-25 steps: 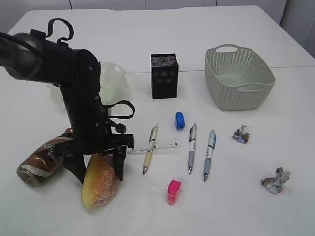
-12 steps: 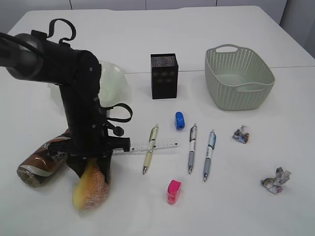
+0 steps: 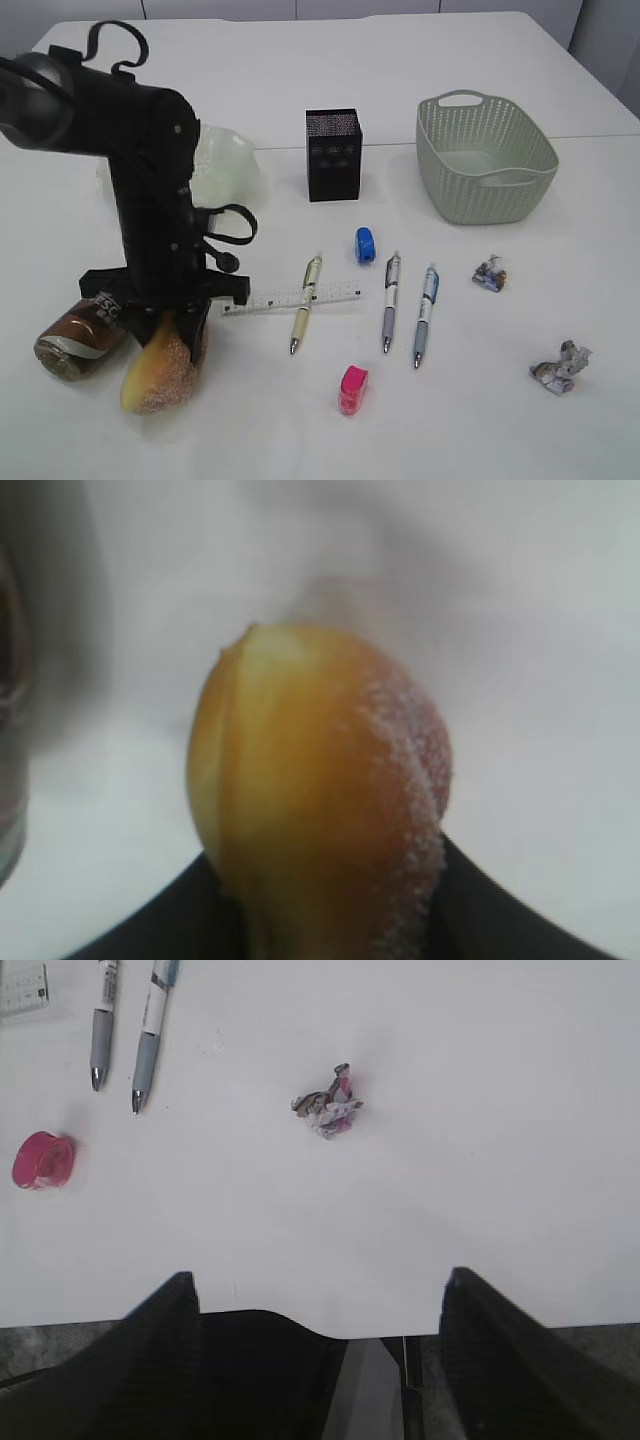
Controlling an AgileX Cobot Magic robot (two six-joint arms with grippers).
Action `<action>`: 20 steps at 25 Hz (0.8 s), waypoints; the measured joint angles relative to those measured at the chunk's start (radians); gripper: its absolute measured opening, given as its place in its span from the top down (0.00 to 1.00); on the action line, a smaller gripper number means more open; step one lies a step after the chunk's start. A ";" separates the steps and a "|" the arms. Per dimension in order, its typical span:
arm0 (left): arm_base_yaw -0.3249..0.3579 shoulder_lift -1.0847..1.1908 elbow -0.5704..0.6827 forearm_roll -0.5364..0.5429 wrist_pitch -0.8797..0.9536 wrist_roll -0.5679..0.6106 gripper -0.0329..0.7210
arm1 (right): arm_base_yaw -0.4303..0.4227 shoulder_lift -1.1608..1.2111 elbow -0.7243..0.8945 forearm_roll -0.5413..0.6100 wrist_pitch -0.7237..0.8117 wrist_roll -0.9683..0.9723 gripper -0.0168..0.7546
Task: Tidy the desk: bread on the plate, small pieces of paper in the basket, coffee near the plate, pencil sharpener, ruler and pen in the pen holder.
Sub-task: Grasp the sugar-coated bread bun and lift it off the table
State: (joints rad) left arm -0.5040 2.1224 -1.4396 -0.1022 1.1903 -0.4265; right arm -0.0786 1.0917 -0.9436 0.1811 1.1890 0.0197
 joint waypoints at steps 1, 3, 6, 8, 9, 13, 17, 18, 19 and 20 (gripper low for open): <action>0.000 -0.013 -0.005 0.002 0.002 0.000 0.63 | 0.000 0.000 0.000 0.000 0.000 0.000 0.24; 0.000 -0.040 -0.014 0.004 0.002 0.000 0.63 | 0.000 0.000 0.000 0.000 -0.002 0.000 0.24; 0.000 -0.086 -0.036 0.004 0.004 0.006 0.63 | 0.000 0.000 0.000 0.000 -0.006 0.000 0.24; 0.000 -0.118 -0.053 0.004 0.007 0.021 0.64 | 0.000 0.000 0.000 0.000 -0.006 0.000 0.24; 0.000 -0.134 -0.062 0.004 0.009 0.028 0.64 | 0.000 0.000 0.000 0.000 -0.006 0.000 0.23; 0.000 -0.190 -0.125 0.036 0.022 0.037 0.64 | 0.000 0.000 0.000 0.000 -0.006 0.000 0.23; 0.000 -0.223 -0.223 0.148 0.030 0.037 0.65 | 0.000 0.000 0.000 0.000 -0.006 0.000 0.23; 0.000 -0.230 -0.253 0.194 0.032 0.037 0.65 | 0.000 0.000 0.000 0.000 -0.006 -0.002 0.24; 0.000 -0.232 -0.279 0.237 0.034 0.037 0.65 | 0.000 0.000 0.000 0.000 -0.004 -0.002 0.24; 0.000 -0.234 -0.308 0.289 0.034 0.037 0.65 | 0.000 0.000 0.000 0.000 -0.004 -0.002 0.24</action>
State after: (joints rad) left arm -0.5040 1.8882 -1.7478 0.1865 1.2247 -0.3892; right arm -0.0786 1.0917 -0.9436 0.1811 1.1851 0.0181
